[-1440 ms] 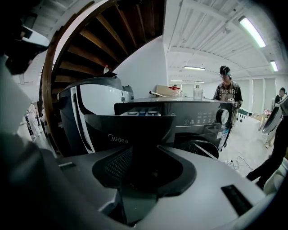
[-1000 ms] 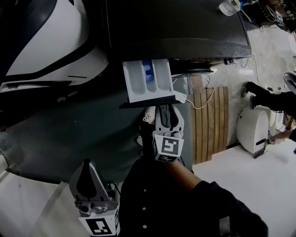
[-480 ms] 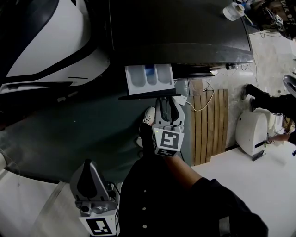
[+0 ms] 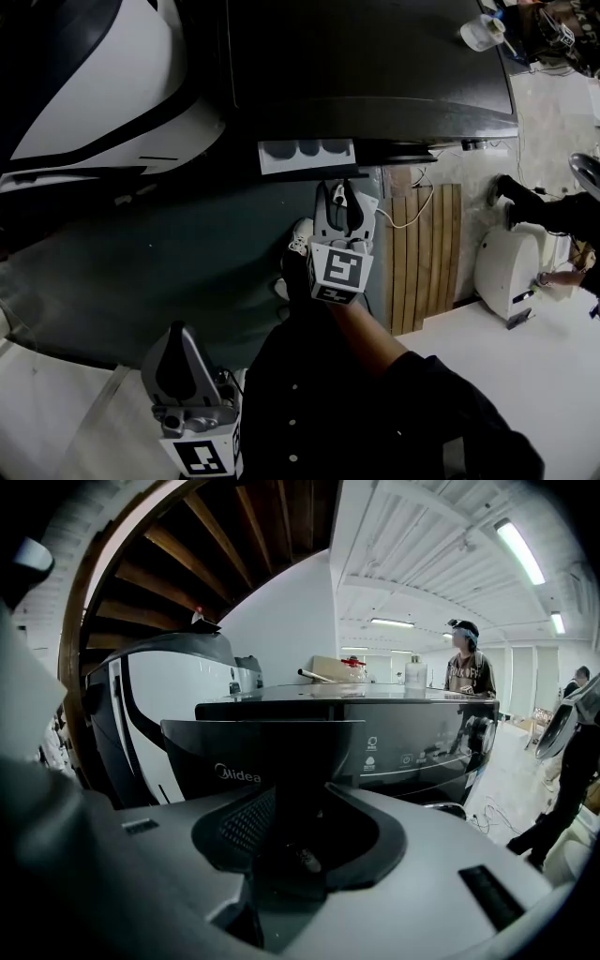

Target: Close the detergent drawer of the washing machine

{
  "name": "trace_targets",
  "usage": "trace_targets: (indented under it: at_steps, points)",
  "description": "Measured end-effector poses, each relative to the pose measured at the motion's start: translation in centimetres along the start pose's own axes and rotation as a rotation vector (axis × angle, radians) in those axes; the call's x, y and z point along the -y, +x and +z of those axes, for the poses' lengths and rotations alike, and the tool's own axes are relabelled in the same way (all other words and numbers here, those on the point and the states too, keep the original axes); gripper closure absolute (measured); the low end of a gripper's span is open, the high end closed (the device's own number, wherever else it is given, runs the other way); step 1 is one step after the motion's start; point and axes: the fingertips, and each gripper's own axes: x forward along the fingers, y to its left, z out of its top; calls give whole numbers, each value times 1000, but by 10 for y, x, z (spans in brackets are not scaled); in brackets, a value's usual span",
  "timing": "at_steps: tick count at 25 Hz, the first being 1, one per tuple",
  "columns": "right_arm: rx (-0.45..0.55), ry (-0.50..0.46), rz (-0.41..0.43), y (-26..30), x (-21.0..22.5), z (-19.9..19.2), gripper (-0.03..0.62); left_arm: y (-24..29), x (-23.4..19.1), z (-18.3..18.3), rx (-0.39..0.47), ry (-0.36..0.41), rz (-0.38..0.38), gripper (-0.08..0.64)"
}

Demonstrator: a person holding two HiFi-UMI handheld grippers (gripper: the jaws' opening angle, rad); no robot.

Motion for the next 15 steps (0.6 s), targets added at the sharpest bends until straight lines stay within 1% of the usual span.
trace_targets:
  at_steps: [2,5,11,15]
  points:
    - [-4,17,10,5,-1,1,422,3,-1,0,-1,-4,0,547]
    - [-16,-2,4,12,1,6,422,7,-3,-1,-10,-11,6,546]
    - [22,-1,1,30,-1,15,419,13,-7,-6,-24,-21,11,546]
    - [12,-7,-17,39,0,18,419,15,-9,-7,-30,-20,15,546]
